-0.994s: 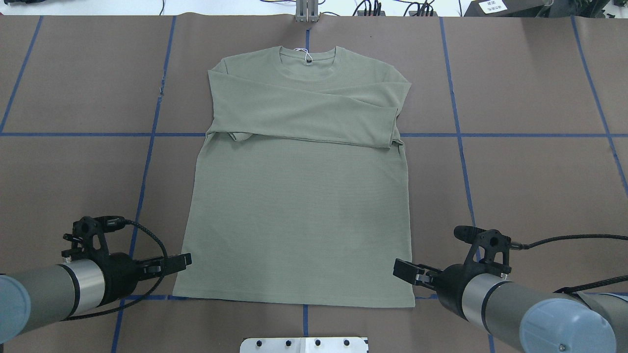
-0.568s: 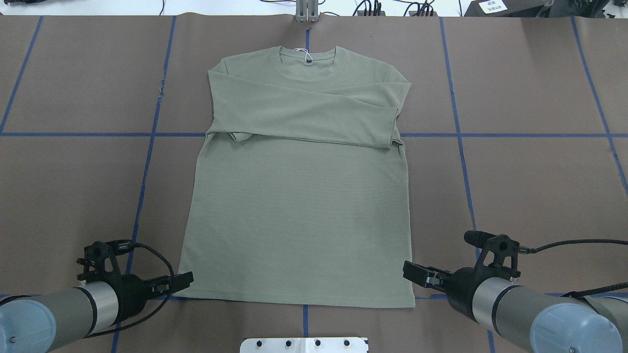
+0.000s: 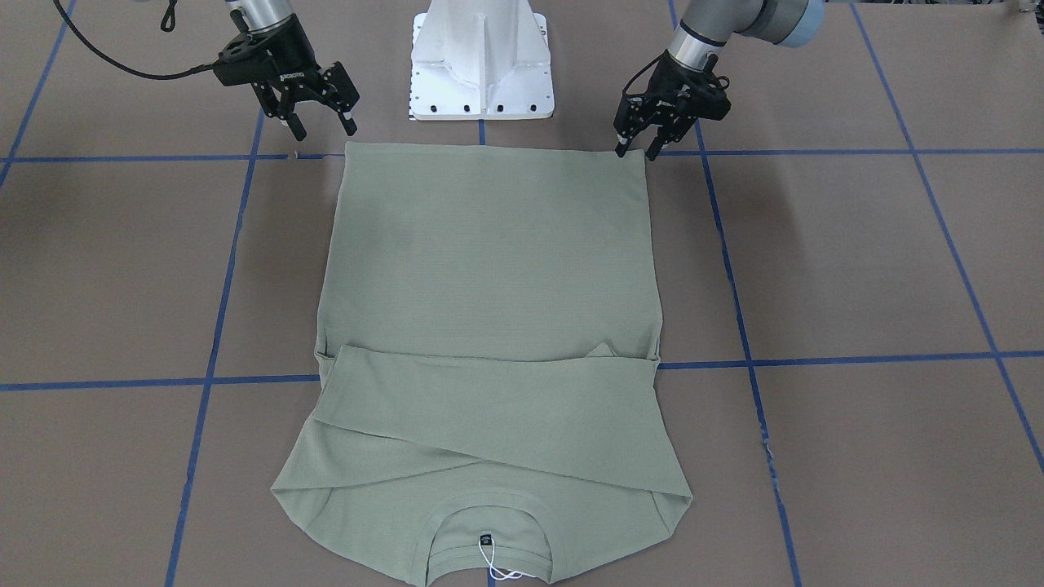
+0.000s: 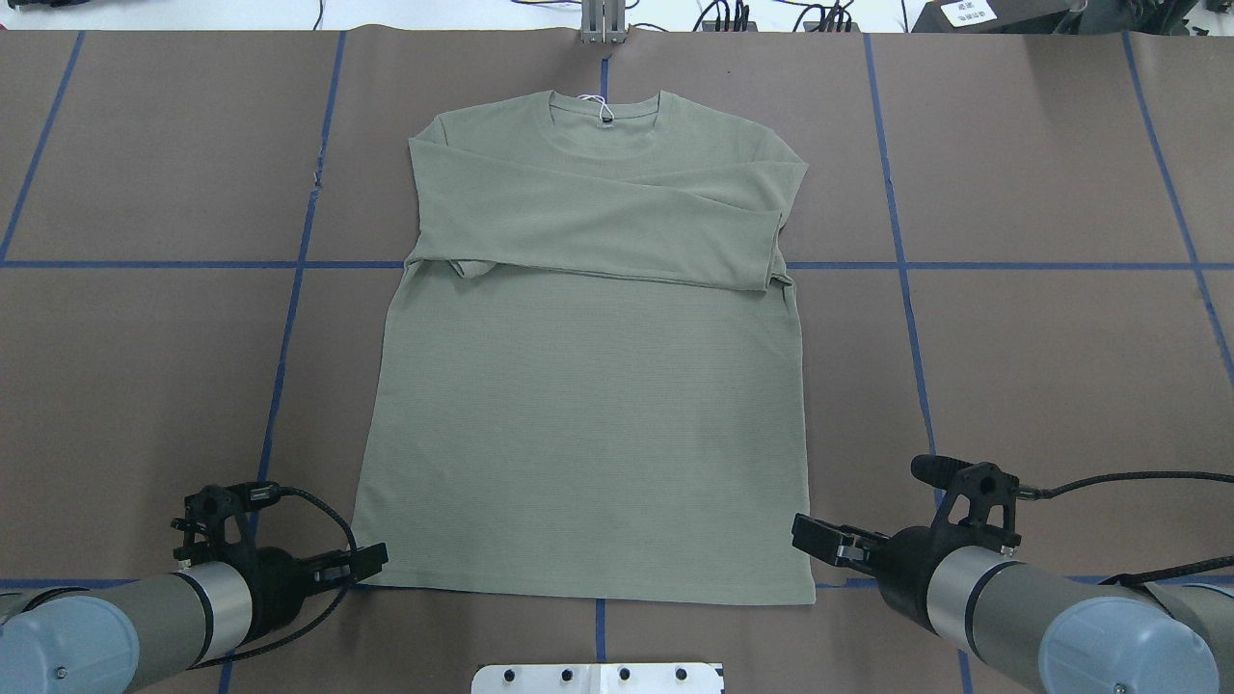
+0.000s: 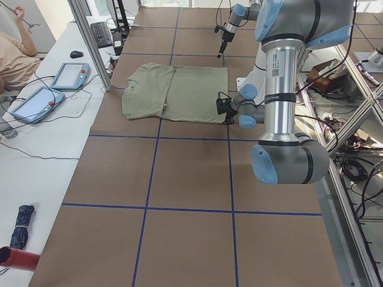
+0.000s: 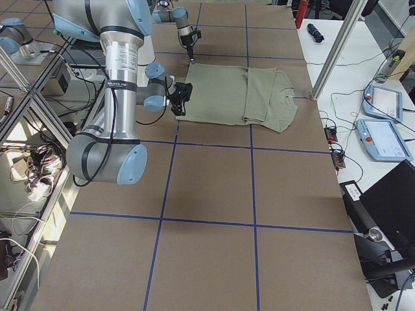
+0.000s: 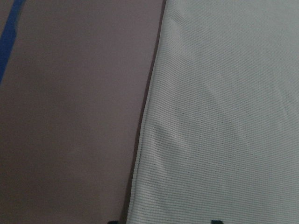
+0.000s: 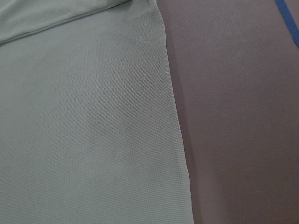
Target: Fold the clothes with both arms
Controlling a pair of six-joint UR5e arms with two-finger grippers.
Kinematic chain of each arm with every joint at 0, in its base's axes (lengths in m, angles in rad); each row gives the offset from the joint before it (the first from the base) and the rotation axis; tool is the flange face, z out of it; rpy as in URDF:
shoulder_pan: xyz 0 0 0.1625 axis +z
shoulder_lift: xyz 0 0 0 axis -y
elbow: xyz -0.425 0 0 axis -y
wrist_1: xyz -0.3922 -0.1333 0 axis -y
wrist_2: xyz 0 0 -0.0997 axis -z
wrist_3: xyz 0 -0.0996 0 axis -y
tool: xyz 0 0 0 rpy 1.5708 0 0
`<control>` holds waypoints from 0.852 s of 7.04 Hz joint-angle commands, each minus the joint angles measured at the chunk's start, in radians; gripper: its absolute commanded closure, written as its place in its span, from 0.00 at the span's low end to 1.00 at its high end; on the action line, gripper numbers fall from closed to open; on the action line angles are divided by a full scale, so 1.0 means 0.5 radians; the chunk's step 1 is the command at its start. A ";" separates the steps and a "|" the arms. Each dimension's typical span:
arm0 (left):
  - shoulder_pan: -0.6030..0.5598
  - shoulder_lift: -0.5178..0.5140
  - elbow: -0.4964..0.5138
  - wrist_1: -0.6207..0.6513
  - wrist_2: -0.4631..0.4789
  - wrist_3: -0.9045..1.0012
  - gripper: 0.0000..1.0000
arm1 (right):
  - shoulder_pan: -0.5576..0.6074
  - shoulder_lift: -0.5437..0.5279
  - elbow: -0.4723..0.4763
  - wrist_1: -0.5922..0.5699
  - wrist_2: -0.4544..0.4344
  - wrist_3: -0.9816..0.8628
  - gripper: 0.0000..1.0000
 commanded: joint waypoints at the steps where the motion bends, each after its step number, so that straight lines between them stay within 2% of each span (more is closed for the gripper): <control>1: 0.009 -0.005 0.009 0.000 -0.003 -0.007 0.32 | 0.000 0.000 0.000 0.000 -0.001 -0.001 0.00; 6: 0.015 0.001 0.009 0.006 -0.021 0.015 0.32 | 0.000 0.000 -0.009 0.000 -0.001 0.002 0.00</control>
